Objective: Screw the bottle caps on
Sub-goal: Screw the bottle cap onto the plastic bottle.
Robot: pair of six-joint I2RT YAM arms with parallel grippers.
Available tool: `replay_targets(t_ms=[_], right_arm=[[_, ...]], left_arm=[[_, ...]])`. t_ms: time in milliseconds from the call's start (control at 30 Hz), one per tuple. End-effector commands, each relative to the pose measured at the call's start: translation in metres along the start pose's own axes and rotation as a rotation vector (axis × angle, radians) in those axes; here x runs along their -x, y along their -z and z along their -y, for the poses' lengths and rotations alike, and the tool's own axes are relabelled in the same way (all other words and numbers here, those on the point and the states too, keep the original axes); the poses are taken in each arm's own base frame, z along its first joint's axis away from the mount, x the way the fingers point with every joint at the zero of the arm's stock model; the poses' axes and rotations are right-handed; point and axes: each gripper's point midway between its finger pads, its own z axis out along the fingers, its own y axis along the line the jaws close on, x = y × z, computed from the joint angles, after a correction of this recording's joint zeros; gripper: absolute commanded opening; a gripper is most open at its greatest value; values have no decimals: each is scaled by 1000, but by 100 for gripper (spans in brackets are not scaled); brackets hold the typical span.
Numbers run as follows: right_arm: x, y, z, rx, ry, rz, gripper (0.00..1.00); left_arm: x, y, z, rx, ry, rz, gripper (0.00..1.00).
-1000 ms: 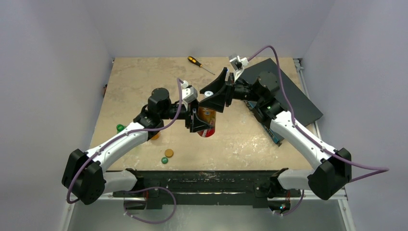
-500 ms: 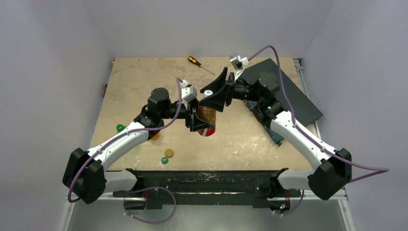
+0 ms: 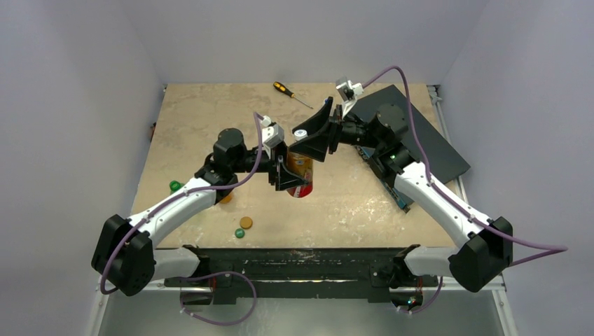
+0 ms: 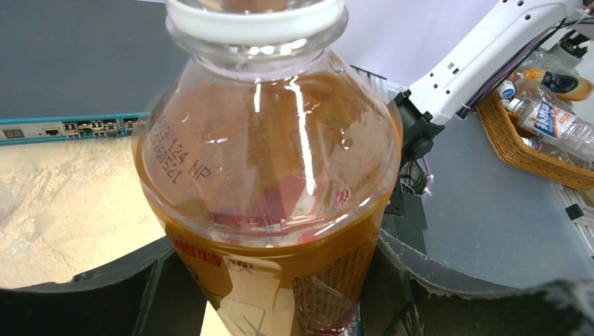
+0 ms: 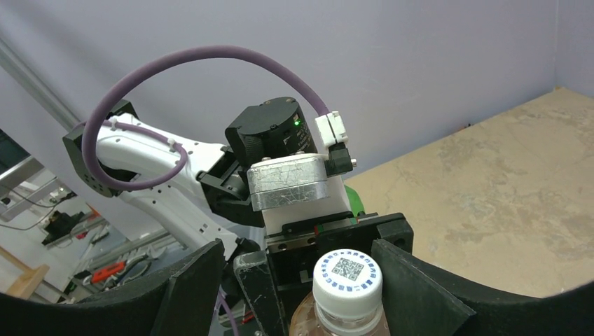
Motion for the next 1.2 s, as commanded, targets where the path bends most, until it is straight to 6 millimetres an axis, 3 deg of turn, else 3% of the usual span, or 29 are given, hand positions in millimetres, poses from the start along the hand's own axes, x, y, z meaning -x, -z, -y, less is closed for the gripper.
replay_targets(t_ms=[0, 533, 1167], right_arm=[[17, 5, -21, 28, 74, 39, 80], [4, 8, -17, 19, 57, 6, 79], [10, 0, 5, -70, 31, 19, 76]], left_arm=[[5, 2, -5, 1, -3, 28, 0], [6, 5, -8, 8, 2, 35, 0], [4, 7, -5, -4, -22, 4, 0]])
